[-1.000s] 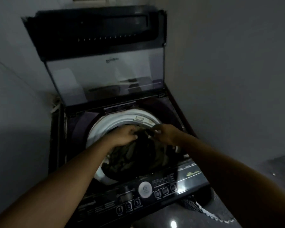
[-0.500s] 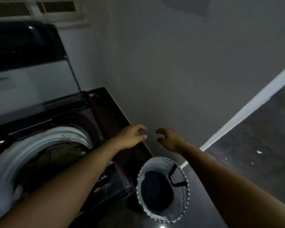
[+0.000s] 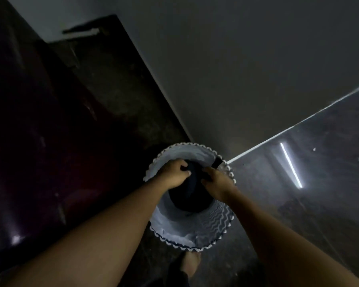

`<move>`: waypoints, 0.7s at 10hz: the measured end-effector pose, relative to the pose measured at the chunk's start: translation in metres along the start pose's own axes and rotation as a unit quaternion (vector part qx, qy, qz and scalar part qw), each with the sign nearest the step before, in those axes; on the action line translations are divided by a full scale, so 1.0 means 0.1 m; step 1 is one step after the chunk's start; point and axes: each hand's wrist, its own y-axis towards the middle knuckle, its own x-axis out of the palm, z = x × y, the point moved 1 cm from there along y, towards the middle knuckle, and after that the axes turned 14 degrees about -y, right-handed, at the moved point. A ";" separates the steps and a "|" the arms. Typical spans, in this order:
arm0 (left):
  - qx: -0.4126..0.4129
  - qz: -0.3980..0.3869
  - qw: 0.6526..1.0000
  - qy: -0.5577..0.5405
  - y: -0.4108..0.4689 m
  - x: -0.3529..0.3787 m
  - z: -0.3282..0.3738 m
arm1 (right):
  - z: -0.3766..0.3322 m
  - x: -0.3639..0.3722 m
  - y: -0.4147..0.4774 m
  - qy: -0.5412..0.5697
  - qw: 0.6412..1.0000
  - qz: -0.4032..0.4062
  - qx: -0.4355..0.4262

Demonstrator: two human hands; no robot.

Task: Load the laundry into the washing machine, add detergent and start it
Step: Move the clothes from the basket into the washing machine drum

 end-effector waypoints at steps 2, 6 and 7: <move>-0.077 0.016 0.997 -0.003 1.02 0.66 -0.98 | 0.41 1.19 0.97 0.030 0.998 -0.037 0.038; -0.074 0.055 0.995 -0.027 2.50 1.27 -2.46 | 0.89 2.82 2.27 0.118 0.973 0.004 0.201; -0.081 0.048 0.992 -0.085 2.58 1.37 -2.61 | 1.02 3.02 2.46 0.122 0.970 -0.006 0.210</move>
